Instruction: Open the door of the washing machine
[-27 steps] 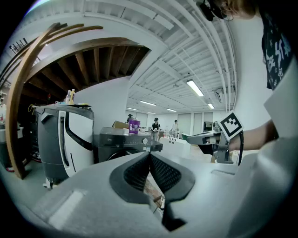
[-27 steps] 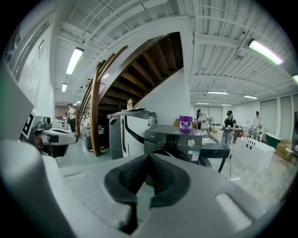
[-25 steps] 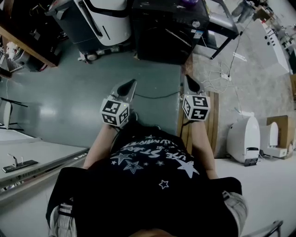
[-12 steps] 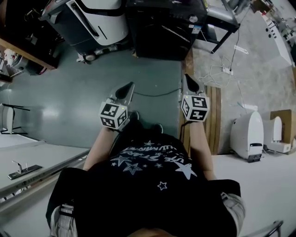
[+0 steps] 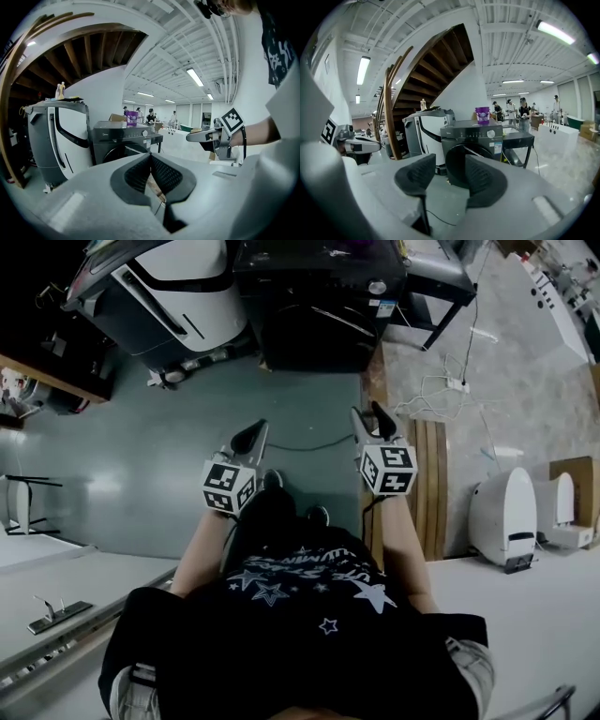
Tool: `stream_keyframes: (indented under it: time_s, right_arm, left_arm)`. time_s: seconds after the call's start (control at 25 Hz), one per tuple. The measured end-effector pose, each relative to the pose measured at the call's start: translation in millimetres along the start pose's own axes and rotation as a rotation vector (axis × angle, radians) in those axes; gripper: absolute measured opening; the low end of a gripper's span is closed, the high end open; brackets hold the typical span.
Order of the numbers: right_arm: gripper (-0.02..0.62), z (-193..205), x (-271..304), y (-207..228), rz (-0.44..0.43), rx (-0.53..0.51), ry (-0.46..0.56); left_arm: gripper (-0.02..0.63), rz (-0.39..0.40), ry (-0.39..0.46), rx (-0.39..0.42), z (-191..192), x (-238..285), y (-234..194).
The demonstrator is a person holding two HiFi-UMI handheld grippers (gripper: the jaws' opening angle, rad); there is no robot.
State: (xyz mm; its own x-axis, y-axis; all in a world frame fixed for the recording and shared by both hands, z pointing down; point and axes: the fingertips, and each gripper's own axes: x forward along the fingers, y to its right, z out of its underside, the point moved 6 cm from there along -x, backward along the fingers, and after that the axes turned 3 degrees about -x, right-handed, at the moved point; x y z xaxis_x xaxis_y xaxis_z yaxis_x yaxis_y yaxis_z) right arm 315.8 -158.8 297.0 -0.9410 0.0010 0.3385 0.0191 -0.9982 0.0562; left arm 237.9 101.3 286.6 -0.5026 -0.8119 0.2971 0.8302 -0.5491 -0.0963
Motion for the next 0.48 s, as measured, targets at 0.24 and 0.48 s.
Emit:
stream_keyframes:
  time_s: [0.24,0.48]
  right_arm:
    - [0.213,-6.8,64.9,-7.7,0.008,0.001,-0.06]
    - [0.213,-19.0,123.3,-9.2,0.087,0.042,-0.104]
  left_arm:
    - [0.012,0.012,-0.04,-0.049,10.9,27.5,-56.9]
    - [0.011,0.063,-0.064,-0.028,-0.5,63.3,-131.2]
